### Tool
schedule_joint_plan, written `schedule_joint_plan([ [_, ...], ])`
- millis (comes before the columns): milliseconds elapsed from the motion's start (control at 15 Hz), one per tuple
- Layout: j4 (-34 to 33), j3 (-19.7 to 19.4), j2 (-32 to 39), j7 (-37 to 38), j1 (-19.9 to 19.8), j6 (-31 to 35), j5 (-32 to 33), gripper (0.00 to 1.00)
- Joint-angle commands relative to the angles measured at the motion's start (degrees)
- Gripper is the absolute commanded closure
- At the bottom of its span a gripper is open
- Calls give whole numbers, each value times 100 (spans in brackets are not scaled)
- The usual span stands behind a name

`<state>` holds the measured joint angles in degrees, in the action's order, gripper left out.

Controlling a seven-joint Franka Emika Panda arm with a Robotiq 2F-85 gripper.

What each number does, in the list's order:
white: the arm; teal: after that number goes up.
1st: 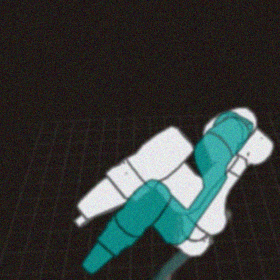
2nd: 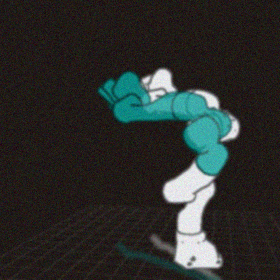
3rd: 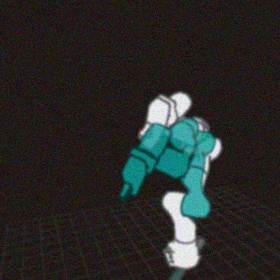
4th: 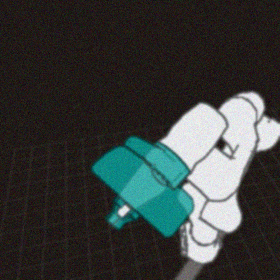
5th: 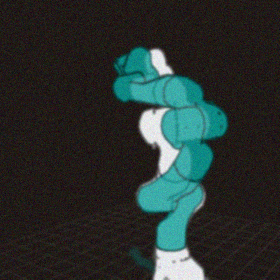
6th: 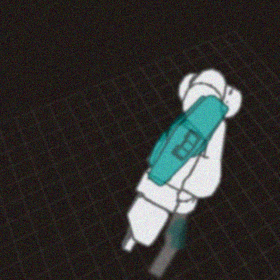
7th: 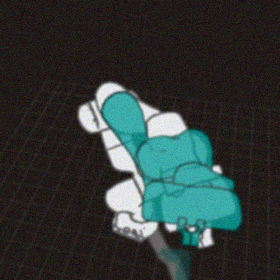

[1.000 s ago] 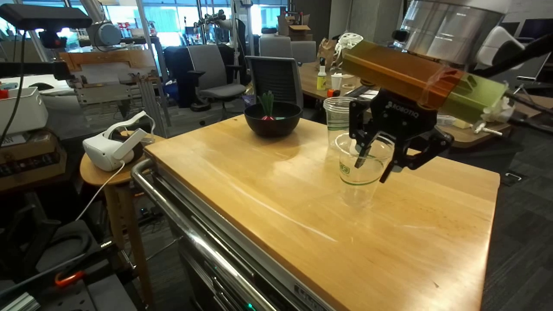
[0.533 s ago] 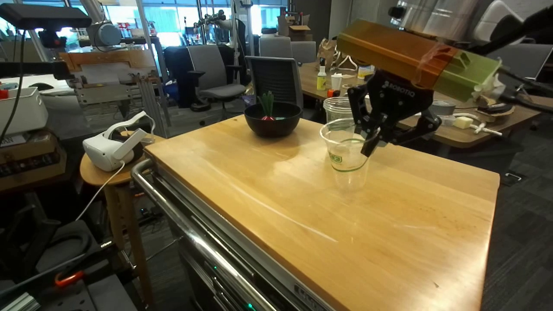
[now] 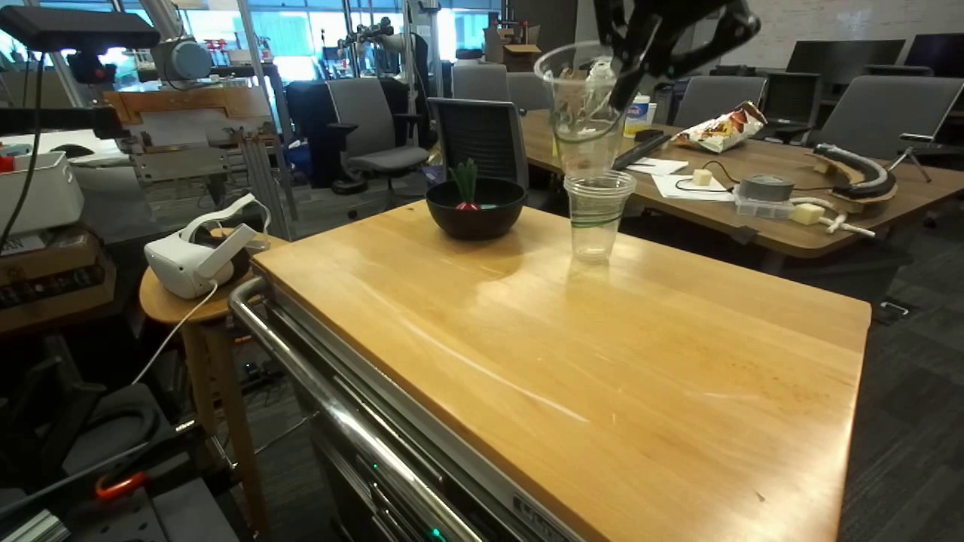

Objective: Stack the cups then put the radish toy and the green block on the table

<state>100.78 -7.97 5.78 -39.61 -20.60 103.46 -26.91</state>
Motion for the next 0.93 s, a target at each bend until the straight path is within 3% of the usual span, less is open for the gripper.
schedule_joint_plan([
  [0, -790, -32, 181, 226, 311, -313, -140, 99],
  [467, -2116, 209, 1329, 1248, 883, -158, 909, 99],
  [867, -3152, 327, 2166, 1523, 883, -384, 1664, 99],
])
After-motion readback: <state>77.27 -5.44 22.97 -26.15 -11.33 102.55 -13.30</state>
